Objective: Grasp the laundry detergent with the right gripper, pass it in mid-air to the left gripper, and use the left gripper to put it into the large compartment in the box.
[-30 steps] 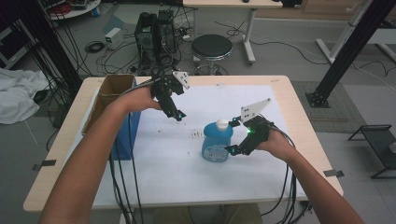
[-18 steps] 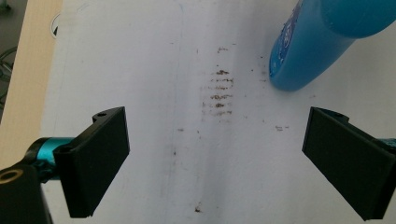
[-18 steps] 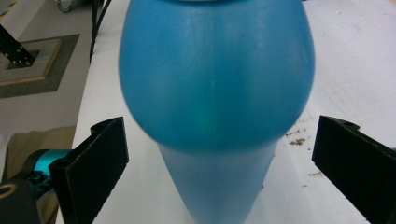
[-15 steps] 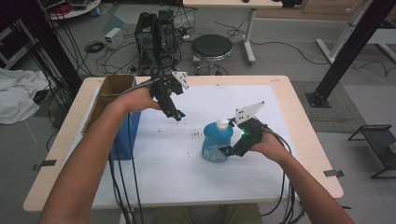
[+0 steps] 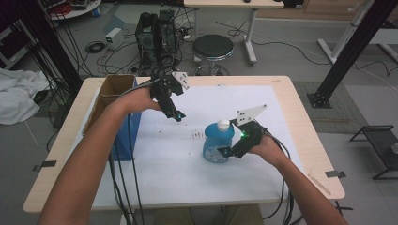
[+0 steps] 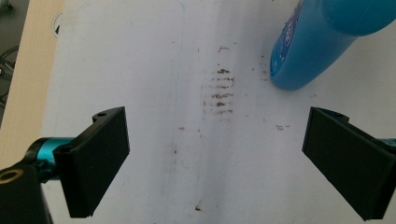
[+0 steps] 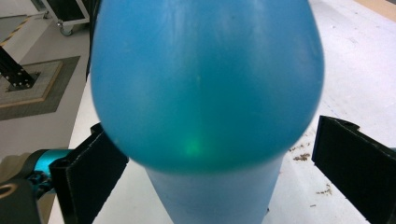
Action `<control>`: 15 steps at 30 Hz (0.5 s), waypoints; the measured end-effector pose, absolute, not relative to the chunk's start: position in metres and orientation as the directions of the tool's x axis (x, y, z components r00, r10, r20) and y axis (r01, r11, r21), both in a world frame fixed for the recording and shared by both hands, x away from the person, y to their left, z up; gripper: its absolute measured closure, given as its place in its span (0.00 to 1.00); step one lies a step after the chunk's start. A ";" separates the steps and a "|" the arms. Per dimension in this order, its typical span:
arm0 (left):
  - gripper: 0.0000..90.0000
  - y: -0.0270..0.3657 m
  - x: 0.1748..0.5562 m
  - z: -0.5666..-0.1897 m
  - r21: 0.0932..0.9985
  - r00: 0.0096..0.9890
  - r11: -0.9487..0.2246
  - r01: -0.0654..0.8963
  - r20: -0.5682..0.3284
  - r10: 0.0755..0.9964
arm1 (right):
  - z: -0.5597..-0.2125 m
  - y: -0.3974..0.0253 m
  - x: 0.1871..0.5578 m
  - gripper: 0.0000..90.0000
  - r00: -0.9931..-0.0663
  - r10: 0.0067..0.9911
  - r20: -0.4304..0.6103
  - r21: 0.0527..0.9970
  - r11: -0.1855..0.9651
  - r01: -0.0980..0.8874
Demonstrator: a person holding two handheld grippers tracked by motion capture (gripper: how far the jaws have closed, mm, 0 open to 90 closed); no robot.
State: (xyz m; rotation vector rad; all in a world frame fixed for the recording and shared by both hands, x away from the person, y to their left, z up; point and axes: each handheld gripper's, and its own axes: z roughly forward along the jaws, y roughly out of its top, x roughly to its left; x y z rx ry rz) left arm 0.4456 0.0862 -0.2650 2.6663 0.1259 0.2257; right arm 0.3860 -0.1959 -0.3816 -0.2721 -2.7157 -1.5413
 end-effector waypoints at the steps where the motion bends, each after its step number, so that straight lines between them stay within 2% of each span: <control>1: 0.08 0.086 0.445 -0.265 0.456 0.982 -0.888 0.057 0.134 0.132 | -0.382 -0.196 0.385 0.04 -0.984 0.149 0.097 0.850 0.502 0.160; 3: 0.08 0.087 0.447 -0.264 0.429 0.984 -0.903 0.032 0.147 0.104 | -0.382 -0.195 0.385 0.04 -0.984 0.153 0.093 0.851 0.501 0.158; 7: 0.08 0.088 0.447 -0.264 0.429 0.983 -0.903 0.033 0.150 0.107 | -0.383 -0.192 0.384 0.06 -0.986 0.141 0.086 0.856 0.496 0.145; 11: 0.08 0.088 0.446 -0.265 0.434 0.983 -0.900 0.037 0.148 0.112 | -0.384 -0.192 0.383 0.15 -0.988 0.132 0.083 0.860 0.491 0.138; 15: 0.08 0.088 0.446 -0.265 0.435 0.982 -0.899 0.044 0.146 0.119 | -0.384 -0.191 0.383 0.15 -0.987 0.138 0.082 0.863 0.485 0.139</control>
